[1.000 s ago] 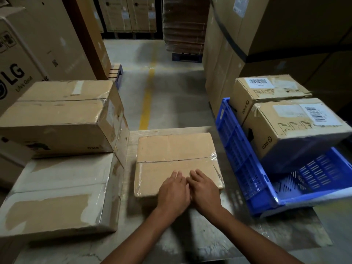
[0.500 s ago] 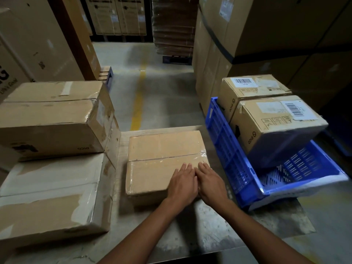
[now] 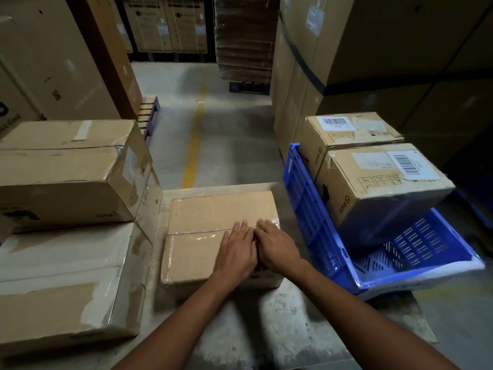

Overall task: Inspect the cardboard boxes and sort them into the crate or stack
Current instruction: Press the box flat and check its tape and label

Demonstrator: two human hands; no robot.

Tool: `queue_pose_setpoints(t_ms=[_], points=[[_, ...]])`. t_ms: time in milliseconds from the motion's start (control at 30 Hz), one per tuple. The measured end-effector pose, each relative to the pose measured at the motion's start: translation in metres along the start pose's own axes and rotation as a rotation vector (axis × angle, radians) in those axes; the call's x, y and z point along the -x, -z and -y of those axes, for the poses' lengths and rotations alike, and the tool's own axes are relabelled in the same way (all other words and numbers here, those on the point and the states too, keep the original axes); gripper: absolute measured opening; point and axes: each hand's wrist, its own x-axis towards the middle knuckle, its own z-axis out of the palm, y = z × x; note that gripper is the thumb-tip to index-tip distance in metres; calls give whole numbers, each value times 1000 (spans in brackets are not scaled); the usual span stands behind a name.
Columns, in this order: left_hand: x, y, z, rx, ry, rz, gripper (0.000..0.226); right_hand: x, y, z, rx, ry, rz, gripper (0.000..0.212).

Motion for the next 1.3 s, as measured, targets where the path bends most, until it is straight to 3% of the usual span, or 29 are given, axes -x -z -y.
queue_pose_setpoints(t_ms=[167, 267, 467, 633, 700, 800, 900, 1033, 1300], points=[[-8, 0, 0, -60, 8, 2, 51, -12, -5, -7, 35, 11, -44, 32], [-23, 14, -3, -95, -2, -52, 38, -32, 4, -9, 67, -27, -21, 27], [-44, 18, 27, -86, 100, 17, 51, -66, -1, -13, 49, 26, 43, 44], [-53, 34, 39, -90, 55, 36, 44, -72, -5, -14, 66, -14, -23, 34], [-51, 37, 49, -103, 159, -10, 44, -70, -7, -11, -7, -116, -3, 36], [-43, 41, 78, -42, 442, -61, 48, -67, -12, -8, -240, -356, 34, 68], [-38, 54, 97, 132, 607, -90, 51, -70, -8, -11, -560, -493, -69, 90], [-39, 77, 109, 397, 702, -203, 54, -63, 7, -12, -913, -540, -255, 87], [-13, 114, 102, 579, 505, -604, 43, -52, 52, 22, -850, -692, -661, 56]])
